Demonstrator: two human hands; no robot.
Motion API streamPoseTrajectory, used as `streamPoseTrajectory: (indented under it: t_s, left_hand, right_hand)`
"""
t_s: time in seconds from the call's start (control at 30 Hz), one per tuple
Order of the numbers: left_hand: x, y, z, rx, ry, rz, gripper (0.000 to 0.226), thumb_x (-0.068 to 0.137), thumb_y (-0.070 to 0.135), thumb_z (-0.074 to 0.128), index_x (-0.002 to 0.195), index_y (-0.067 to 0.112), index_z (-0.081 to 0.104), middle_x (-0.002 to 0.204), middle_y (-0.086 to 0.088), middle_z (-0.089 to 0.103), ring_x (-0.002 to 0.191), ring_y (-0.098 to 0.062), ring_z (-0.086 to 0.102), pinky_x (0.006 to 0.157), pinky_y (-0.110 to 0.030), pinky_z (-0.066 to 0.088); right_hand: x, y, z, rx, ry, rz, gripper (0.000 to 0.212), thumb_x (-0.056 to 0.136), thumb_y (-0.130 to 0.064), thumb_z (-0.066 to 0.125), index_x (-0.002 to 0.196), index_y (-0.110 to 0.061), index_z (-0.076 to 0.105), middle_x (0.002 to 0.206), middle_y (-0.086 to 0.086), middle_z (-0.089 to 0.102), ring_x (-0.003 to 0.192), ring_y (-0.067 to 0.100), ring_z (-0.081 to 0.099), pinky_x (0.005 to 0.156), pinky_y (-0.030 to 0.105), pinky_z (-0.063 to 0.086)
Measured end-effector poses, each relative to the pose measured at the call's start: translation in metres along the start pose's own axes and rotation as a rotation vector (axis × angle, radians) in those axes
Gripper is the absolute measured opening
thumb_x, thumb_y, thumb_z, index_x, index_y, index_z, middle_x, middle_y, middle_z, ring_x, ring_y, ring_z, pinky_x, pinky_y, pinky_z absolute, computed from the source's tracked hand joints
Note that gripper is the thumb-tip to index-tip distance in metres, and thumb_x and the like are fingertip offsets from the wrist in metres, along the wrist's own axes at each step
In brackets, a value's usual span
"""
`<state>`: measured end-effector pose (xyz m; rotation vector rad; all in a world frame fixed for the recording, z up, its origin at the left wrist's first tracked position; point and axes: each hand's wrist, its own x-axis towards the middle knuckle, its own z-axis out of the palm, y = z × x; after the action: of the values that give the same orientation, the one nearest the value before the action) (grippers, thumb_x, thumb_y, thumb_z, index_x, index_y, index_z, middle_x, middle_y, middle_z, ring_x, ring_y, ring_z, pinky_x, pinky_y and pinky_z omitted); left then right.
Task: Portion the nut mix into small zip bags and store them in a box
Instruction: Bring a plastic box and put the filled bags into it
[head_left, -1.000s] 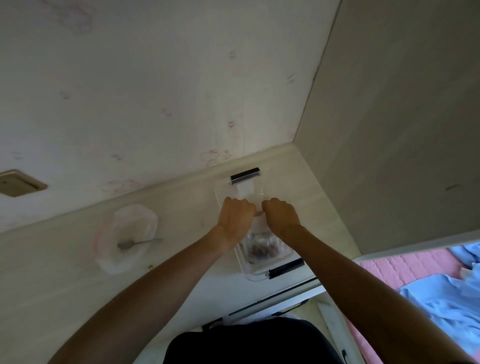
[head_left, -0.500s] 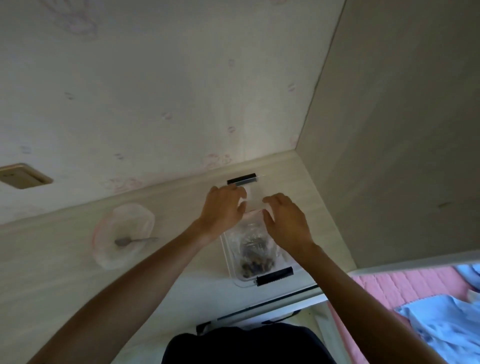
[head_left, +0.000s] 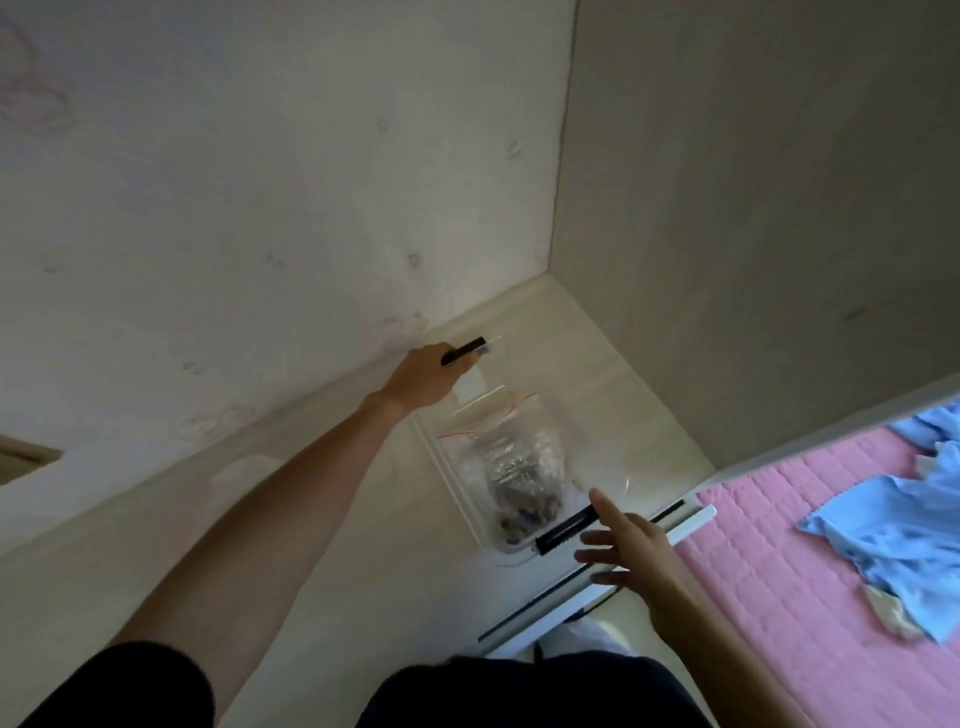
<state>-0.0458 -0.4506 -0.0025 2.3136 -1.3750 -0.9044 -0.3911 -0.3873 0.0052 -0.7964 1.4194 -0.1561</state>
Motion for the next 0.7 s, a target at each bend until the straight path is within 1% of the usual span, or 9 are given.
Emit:
streamPoseTrajectory:
  t_s: [0.03, 0.1, 0.2, 0.27, 0.33, 0.4, 0.53, 0.63, 0.7]
  left_hand:
    - [0.0, -0.006, 0.002, -0.002, 0.007, 0.014, 0.054, 0.1, 0.066, 0.046, 0.071, 0.021, 0.05, 0.061, 0.006, 0.055, 0.055, -0.014, 0.053, 0.053, -0.03, 0.037]
    - [-0.001, -0.016, 0.003, -0.03, 0.03, 0.039, 0.052, 0.1, 0.064, 0.049, 0.068, 0.023, 0.049, 0.06, 0.006, 0.054, 0.054, -0.016, 0.053, 0.053, -0.031, 0.037]
    - [-0.007, -0.027, 0.0, -0.086, 0.033, 0.095, 0.052, 0.102, 0.058, 0.05, 0.066, 0.021, 0.047, 0.06, 0.005, 0.052, 0.057, -0.019, 0.053, 0.057, -0.032, 0.038]
    - [-0.017, -0.034, -0.003, -0.101, 0.007, 0.123, 0.052, 0.103, 0.058, 0.048, 0.07, 0.018, 0.05, 0.064, 0.002, 0.055, 0.061, -0.02, 0.054, 0.056, -0.031, 0.038]
    - [-0.037, -0.039, -0.007, -0.107, -0.006, 0.161, 0.053, 0.103, 0.06, 0.047, 0.076, 0.016, 0.054, 0.067, 0.001, 0.058, 0.06, -0.018, 0.056, 0.053, -0.03, 0.038]
    - [-0.064, -0.042, -0.009, -0.143, -0.016, 0.208, 0.051, 0.101, 0.062, 0.049, 0.079, 0.016, 0.056, 0.068, 0.002, 0.059, 0.059, -0.016, 0.056, 0.052, -0.03, 0.038]
    - [-0.123, -0.046, -0.004, -0.296, -0.115, 0.266, 0.045, 0.096, 0.066, 0.056, 0.078, 0.024, 0.06, 0.069, 0.008, 0.06, 0.062, -0.012, 0.056, 0.056, -0.028, 0.039]
    - [-0.162, -0.043, 0.013, -0.376, -0.205, 0.298, 0.06, 0.083, 0.082, 0.044, 0.07, 0.024, 0.052, 0.061, 0.016, 0.054, 0.056, -0.003, 0.048, 0.054, -0.022, 0.036]
    - [-0.183, -0.036, 0.034, -0.427, -0.262, 0.323, 0.06, 0.08, 0.083, 0.044, 0.068, 0.025, 0.052, 0.058, 0.019, 0.054, 0.055, 0.0, 0.048, 0.052, -0.016, 0.036]
  right_hand:
    - [-0.002, 0.005, 0.009, 0.071, -0.044, 0.013, 0.065, 0.086, -0.063, 0.063, 0.121, -0.008, 0.064, 0.105, 0.014, 0.076, 0.089, 0.026, 0.078, 0.076, 0.041, 0.063]
    - [-0.004, 0.011, 0.027, 0.176, -0.033, -0.046, 0.054, 0.096, -0.053, 0.058, 0.119, -0.005, 0.066, 0.101, 0.016, 0.078, 0.09, 0.028, 0.078, 0.077, 0.041, 0.063]
    - [-0.01, 0.013, 0.05, 0.219, 0.137, -0.145, 0.048, 0.102, -0.047, 0.054, 0.113, -0.002, 0.067, 0.093, 0.016, 0.078, 0.083, 0.028, 0.078, 0.07, 0.036, 0.062]
    - [-0.021, 0.014, 0.061, 0.216, 0.232, -0.19, 0.046, 0.103, -0.046, 0.054, 0.11, -0.002, 0.067, 0.087, 0.015, 0.076, 0.075, 0.024, 0.076, 0.07, 0.037, 0.062]
    - [-0.038, 0.024, 0.071, 0.226, 0.315, -0.235, 0.046, 0.104, -0.047, 0.053, 0.108, -0.003, 0.066, 0.085, 0.015, 0.074, 0.071, 0.022, 0.073, 0.07, 0.038, 0.062]
    - [-0.057, 0.039, 0.078, 0.245, 0.4, -0.269, 0.047, 0.104, -0.05, 0.05, 0.104, -0.006, 0.065, 0.091, 0.018, 0.07, 0.076, 0.024, 0.069, 0.067, 0.036, 0.06]
    - [-0.097, 0.082, 0.078, 0.285, 0.549, -0.301, 0.049, 0.101, -0.056, 0.047, 0.092, -0.01, 0.062, 0.082, 0.008, 0.06, 0.071, 0.018, 0.058, 0.065, 0.033, 0.053]
    - [-0.128, 0.122, 0.069, 0.346, 0.643, -0.257, 0.045, 0.098, -0.06, 0.051, 0.09, -0.02, 0.069, 0.08, 0.0, 0.065, 0.072, 0.016, 0.06, 0.067, 0.032, 0.051]
    - [-0.148, 0.151, 0.057, 0.405, 0.713, -0.226, 0.047, 0.094, -0.062, 0.056, 0.088, -0.018, 0.072, 0.082, 0.001, 0.07, 0.075, 0.017, 0.063, 0.068, 0.033, 0.051]
